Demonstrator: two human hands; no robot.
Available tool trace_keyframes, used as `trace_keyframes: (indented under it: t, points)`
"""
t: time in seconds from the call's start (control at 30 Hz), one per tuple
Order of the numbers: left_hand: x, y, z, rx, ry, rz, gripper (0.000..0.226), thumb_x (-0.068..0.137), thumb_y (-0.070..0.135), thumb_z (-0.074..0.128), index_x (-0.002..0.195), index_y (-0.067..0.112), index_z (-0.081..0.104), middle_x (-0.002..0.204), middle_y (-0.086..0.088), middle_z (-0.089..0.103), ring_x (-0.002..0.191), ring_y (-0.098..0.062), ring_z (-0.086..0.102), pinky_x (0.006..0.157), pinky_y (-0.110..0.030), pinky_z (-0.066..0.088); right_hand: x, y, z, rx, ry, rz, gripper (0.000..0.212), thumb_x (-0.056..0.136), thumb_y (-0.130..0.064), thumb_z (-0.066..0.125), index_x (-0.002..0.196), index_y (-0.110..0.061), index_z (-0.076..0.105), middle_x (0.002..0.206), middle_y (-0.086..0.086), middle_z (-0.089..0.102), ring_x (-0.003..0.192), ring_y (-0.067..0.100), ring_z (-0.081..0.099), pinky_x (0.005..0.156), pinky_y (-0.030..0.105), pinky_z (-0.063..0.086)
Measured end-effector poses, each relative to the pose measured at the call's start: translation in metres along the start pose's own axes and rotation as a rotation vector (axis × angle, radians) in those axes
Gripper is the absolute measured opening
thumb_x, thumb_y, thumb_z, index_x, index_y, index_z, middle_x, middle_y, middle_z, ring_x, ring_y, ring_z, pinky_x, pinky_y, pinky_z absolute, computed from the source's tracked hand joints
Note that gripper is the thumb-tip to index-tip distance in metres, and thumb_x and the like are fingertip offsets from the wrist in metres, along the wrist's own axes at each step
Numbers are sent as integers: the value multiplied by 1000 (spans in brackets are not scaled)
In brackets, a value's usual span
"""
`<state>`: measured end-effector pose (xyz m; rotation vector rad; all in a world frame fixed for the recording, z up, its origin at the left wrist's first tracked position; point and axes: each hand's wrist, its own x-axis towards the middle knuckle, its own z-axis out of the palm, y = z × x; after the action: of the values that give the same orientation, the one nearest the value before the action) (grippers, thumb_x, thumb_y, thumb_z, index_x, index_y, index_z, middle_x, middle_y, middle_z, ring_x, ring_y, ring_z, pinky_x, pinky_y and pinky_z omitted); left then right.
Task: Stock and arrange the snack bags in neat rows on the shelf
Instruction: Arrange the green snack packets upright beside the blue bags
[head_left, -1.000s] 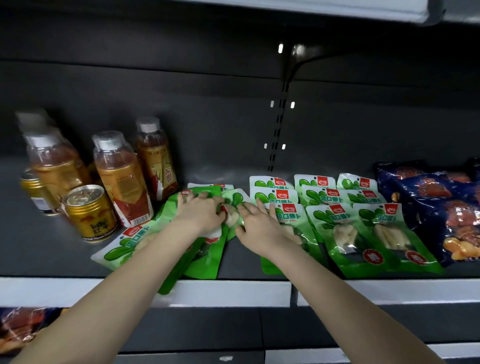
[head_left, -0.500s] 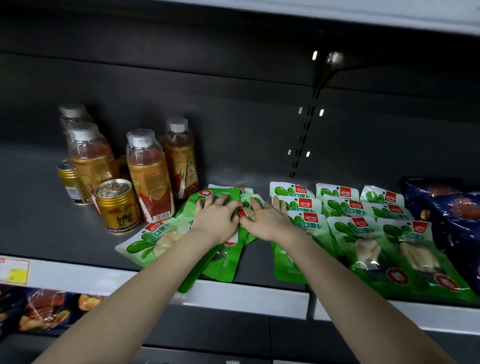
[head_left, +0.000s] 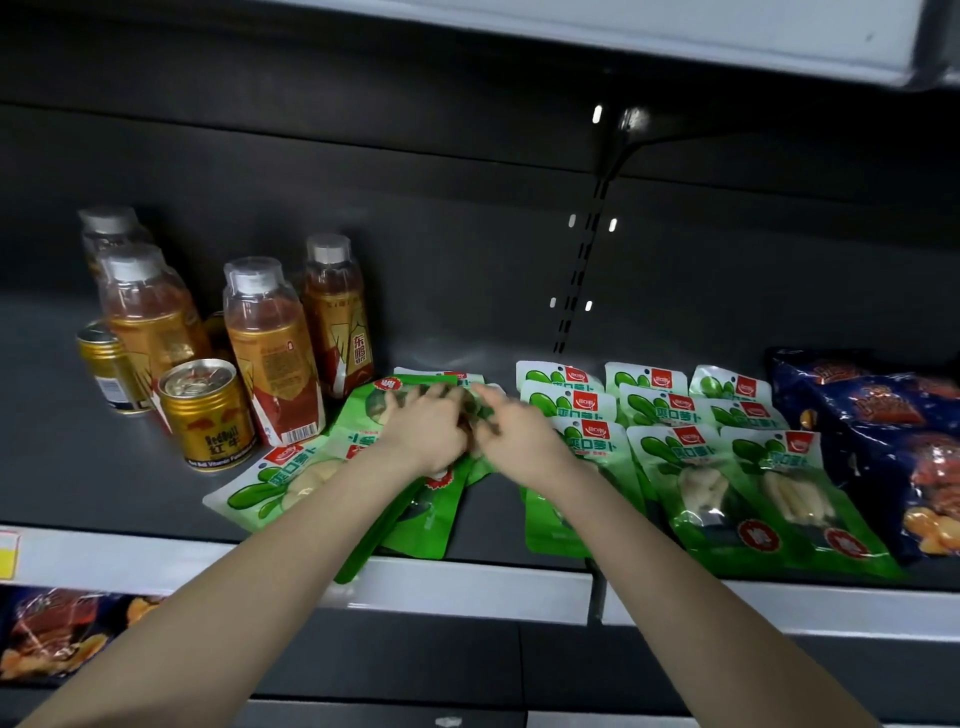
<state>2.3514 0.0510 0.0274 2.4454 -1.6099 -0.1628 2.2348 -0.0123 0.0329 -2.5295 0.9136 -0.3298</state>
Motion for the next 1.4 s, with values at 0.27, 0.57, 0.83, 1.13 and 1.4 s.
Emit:
trace_keyframes:
  t: [0.27, 0.57, 0.83, 1.13, 1.4]
  points:
    - [1, 16, 11, 209, -95, 174, 82, 79, 69, 46, 146, 27, 28, 156, -2, 21, 142, -31, 16, 116, -51, 10, -17, 40, -12, -250, -34, 104, 58, 99, -35, 35, 152, -24, 15, 160, 2, 12, 147, 20, 7, 117, 51, -1]
    - [3, 16, 11, 256, -122, 181, 77, 84, 62, 43, 148, 26, 21, 156, -6, 20, 142, -33, 14, 115, -55, 11, -21, 53, 2, -407, -69, 94, 62, 98, -49, 28, 153, -26, 11, 161, -2, 3, 148, 20, 1, 116, 51, -4]
    - [7, 24, 6, 359, -106, 187, 61, 85, 54, 43, 136, 19, 43, 130, -12, 52, 123, -34, 39, 103, -54, 31, -22, 52, -1, -413, -77, 96, 61, 97, -44, 29, 153, -26, 12, 161, -2, 5, 148, 20, 3, 117, 52, -3]
    - [3, 38, 1, 484, -136, 157, 64, 89, 60, 36, 131, 13, 47, 125, -17, 52, 121, -36, 40, 96, -52, 35, -23, 47, -3, -410, -91, 114, 61, 97, -38, 32, 153, -24, 11, 161, 1, 4, 147, 24, 3, 115, 53, -4]
    - [-1, 51, -11, 334, 164, 190, 28, 95, 19, 39, 110, 6, 58, 108, -15, 64, 100, -33, 62, 73, -34, 46, -28, 47, -3, -284, -2, 101, 67, 94, -35, 41, 153, -21, 11, 160, 2, 10, 147, 21, 7, 117, 47, -3]
